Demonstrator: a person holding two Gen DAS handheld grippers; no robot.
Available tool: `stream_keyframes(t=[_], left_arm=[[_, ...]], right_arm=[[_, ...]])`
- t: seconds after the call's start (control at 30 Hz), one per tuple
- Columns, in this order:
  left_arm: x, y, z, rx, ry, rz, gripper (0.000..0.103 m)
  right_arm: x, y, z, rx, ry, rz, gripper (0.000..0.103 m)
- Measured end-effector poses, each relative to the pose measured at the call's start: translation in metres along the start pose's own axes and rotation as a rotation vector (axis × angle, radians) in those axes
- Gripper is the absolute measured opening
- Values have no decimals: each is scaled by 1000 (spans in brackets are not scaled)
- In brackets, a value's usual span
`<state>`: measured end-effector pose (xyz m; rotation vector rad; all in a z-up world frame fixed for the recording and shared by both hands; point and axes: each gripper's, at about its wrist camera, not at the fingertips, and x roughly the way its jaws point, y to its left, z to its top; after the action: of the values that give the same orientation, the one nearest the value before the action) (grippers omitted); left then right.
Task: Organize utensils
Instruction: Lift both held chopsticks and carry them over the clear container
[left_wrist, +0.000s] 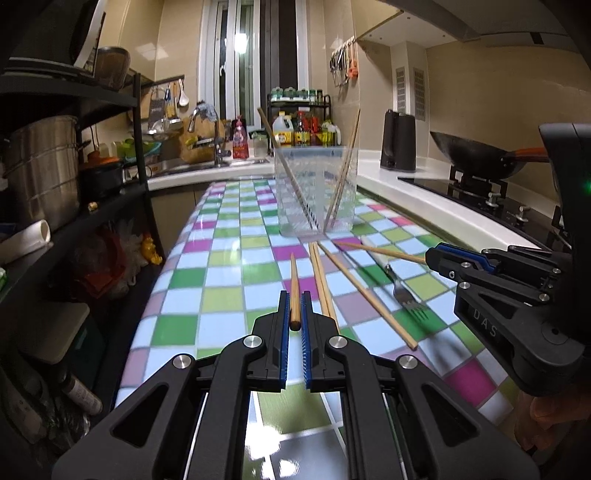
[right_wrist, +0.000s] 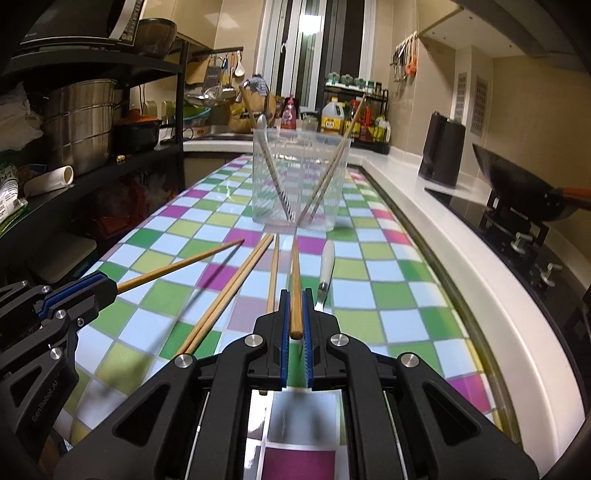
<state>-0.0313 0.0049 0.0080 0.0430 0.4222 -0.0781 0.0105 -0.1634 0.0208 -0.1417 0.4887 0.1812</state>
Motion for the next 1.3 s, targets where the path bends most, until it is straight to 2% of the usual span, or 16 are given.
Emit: stream_keyframes(t=[0.13, 0.27, 0.47, 0.7, 0.9, 1.03, 1.17, 1.3], left_arm=[[-9, 0, 15, 24, -68, 2, 6], [-11, 2, 28, 19, -95, -9, 6], [-11, 4, 53, 21, -143, -30, 6], [-5, 10, 100, -2, -173, -61, 6], [11, 13, 138, -30, -110, -76, 6], [23, 15, 158, -51, -49, -104, 6], [27, 15, 176, -30, -42, -95, 6], [38, 27, 210, -58, -13, -141, 6]], right_arm=[[-11, -1, 15, -14, -69, -23, 6], [-21, -5, 31, -13, -125, -40, 6], [-29, -16, 57, 17, -178, -67, 6], [-35, -28, 91, 47, -214, -77, 6], [-34, -40, 122, 93, -199, -55, 6], [-23, -54, 140, 147, -125, -22, 6], [-15, -70, 161, 201, -80, 4, 6], [-12, -86, 193, 247, -66, 40, 6]])
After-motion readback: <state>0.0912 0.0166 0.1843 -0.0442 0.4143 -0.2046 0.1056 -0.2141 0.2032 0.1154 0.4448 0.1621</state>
